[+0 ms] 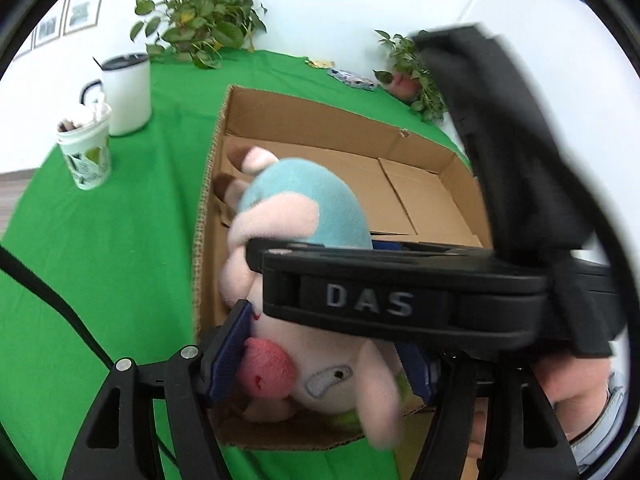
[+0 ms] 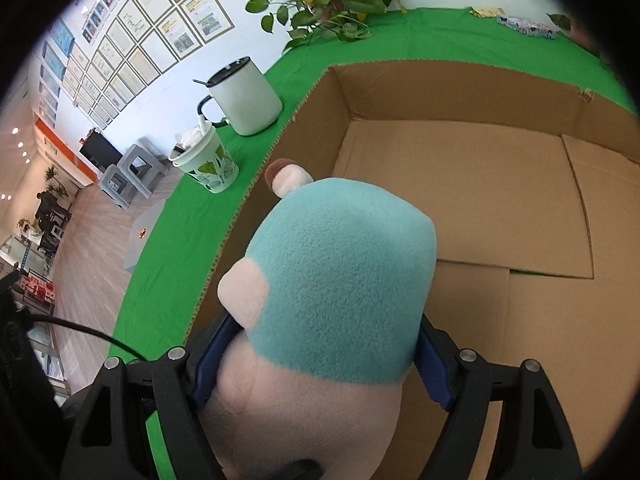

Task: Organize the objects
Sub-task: 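Carry the plush pig with the left tool and lower it into the large box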

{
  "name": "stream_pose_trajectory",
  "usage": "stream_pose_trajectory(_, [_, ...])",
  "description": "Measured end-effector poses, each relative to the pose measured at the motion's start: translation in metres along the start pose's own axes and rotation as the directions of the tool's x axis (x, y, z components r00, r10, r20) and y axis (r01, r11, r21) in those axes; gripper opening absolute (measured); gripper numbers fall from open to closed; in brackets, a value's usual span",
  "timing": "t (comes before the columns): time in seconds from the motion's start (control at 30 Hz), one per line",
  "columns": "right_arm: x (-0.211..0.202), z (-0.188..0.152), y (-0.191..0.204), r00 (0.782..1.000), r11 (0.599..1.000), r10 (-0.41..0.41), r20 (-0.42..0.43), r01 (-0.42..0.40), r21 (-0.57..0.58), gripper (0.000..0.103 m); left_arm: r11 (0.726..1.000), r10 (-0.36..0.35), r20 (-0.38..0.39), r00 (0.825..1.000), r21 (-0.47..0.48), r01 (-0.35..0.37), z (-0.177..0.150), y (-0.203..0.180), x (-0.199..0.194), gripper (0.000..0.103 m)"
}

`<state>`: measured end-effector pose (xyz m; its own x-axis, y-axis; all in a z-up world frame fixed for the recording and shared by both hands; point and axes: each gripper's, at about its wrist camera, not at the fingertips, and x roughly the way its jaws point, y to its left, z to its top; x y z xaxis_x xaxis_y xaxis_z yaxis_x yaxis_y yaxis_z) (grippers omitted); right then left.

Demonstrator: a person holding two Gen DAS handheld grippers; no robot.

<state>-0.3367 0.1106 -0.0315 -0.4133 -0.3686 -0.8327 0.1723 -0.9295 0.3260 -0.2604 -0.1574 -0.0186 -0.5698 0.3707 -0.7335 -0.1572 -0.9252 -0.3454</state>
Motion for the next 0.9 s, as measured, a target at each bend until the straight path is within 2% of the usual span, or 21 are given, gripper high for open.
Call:
stream_pose_trajectory(0.07, [0.000,-0.001,-0.001,1.000,1.000,0.001,-0.001,-0.001,-0.002,0.080,1.000,-0.006,0.039,0.999,0.002,0.006,-0.003,-0.003,-0.012,0.065])
stream_pose_trajectory(0.13, [0.000,0.000,0.000,1.000,1.000,-0.003,-0.007,0.003,0.000,0.081,1.000,-0.015,0.033,0.999,0.004,0.015,-0.004,-0.004,-0.014,0.064])
stream_pose_trajectory(0.2, [0.000,-0.002,0.002,1.000,1.000,-0.008,-0.008,0.008,-0.010,0.082,1.000,0.003,0.022,1.000,0.001,-0.003,-0.004,-0.004,-0.012,0.054])
stream_pose_trajectory(0.27, [0.000,-0.001,-0.001,1.000,1.000,0.004,-0.013,-0.004,-0.005,0.084,1.000,-0.011,0.015,1.000,-0.013,0.011,-0.003,0.001,-0.009,0.051])
stream_pose_trajectory(0.33, [-0.001,0.000,-0.006,0.999,0.999,0.036,-0.024,-0.035,0.024,0.086,0.999,-0.026,0.018,0.999,-0.029,0.027,0.000,0.004,-0.008,0.048])
stream_pose_trajectory(0.43, [-0.009,0.003,-0.013,0.994,0.992,0.100,-0.040,-0.097,0.076,0.086,0.999,-0.010,0.013,1.000,-0.053,0.011,-0.008,0.003,-0.018,0.046])
stream_pose_trajectory(0.53, [-0.027,0.006,-0.015,0.982,0.980,0.184,-0.031,-0.181,0.087,0.086,0.996,-0.020,0.013,1.000,-0.087,0.021,-0.009,0.011,-0.019,0.043])
stream_pose_trajectory(0.6, [-0.040,0.006,-0.012,0.980,0.978,0.201,-0.017,-0.199,0.056,0.086,0.996,-0.017,0.012,1.000,-0.088,0.018,-0.010,0.011,-0.019,0.043])
stream_pose_trajectory(0.67, [-0.046,0.005,-0.012,0.984,0.984,0.175,-0.007,-0.175,0.039,0.086,0.997,-0.005,0.014,1.000,-0.079,0.006,-0.009,0.011,-0.018,0.043])
stream_pose_trajectory(0.8, [-0.022,-0.004,-0.019,0.982,0.983,0.173,-0.080,-0.167,0.076,0.082,0.997,-0.005,0.014,1.000,-0.078,0.006,-0.010,0.010,-0.016,0.043])
stream_pose_trajectory(0.87, [-0.011,-0.007,-0.025,0.973,0.970,0.214,-0.081,-0.203,0.133,0.081,0.997,0.001,0.009,1.000,-0.079,0.000,-0.012,0.010,-0.018,0.043])
stream_pose_trajectory(0.9, [-0.007,-0.007,-0.026,0.970,0.964,0.232,-0.073,-0.219,0.152,0.077,0.997,0.004,0.011,1.000,-0.075,-0.003,-0.013,0.010,-0.020,0.043])
